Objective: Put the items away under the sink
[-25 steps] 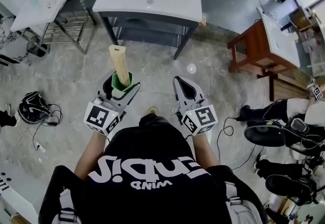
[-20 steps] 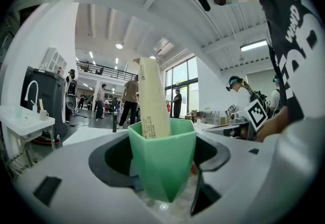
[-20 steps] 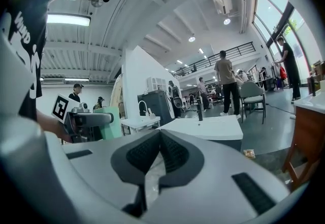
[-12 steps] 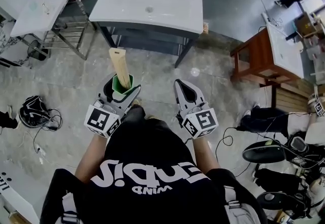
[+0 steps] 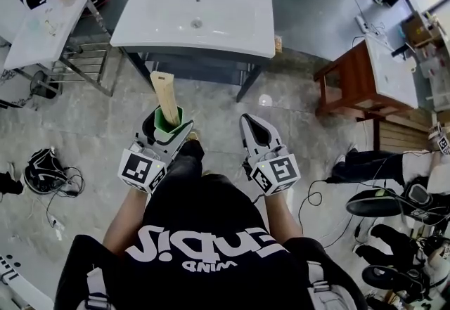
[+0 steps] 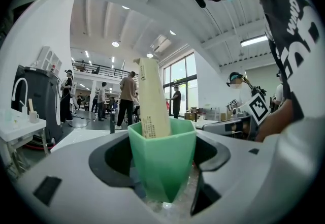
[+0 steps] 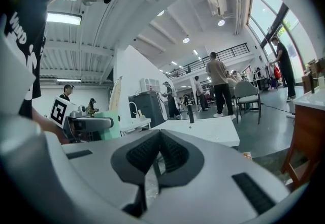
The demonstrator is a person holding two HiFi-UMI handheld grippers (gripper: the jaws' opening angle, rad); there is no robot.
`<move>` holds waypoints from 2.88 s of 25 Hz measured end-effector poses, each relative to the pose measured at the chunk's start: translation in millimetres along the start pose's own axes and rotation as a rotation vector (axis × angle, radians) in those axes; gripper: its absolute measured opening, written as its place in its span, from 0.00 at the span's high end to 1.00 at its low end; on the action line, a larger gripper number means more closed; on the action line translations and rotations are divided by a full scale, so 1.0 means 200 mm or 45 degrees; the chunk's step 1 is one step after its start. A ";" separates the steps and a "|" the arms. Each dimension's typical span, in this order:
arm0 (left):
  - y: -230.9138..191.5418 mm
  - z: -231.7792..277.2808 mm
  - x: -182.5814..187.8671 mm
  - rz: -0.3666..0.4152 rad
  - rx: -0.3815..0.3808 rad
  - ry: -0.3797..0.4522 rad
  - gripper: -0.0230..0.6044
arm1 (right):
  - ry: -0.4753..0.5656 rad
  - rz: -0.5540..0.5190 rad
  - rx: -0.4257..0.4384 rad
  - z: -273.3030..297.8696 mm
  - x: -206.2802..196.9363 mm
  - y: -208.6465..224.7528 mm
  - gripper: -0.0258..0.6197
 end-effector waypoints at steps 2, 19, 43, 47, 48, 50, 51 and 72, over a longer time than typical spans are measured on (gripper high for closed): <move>-0.03 0.06 -0.03 -0.005 -0.019 -0.013 0.41 | -0.011 0.011 -0.008 0.05 -0.02 0.04 0.93; -0.34 0.38 -0.46 0.014 -0.050 0.057 0.41 | -0.029 -0.009 0.026 0.48 -0.44 0.22 0.93; -0.76 0.88 -1.50 0.073 -0.068 0.168 0.41 | 0.077 -0.025 0.076 1.03 -1.43 0.60 0.93; -0.81 0.95 -1.69 0.073 -0.064 0.177 0.41 | 0.091 -0.025 0.105 1.10 -1.60 0.66 0.93; -0.82 0.96 -1.73 0.075 -0.062 0.169 0.41 | 0.096 -0.020 0.110 1.11 -1.64 0.66 0.93; -0.86 0.96 -1.80 0.075 -0.057 0.163 0.41 | 0.107 -0.014 0.118 1.15 -1.70 0.66 0.93; -0.88 0.96 -1.83 0.072 -0.053 0.165 0.41 | 0.110 -0.015 0.121 1.16 -1.73 0.66 0.93; -0.83 1.04 -2.11 0.044 -0.112 0.197 0.41 | 0.152 -0.089 0.072 1.11 -2.03 0.72 0.93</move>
Point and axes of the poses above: the fingertips, and each gripper's own axes: z forward along the fingers, y to its right, x out of its top, the point moved 6 cm from there along -z, backward along the fingers, and after that the axes turned 4 degrees about -z, right-handed, at the moved point
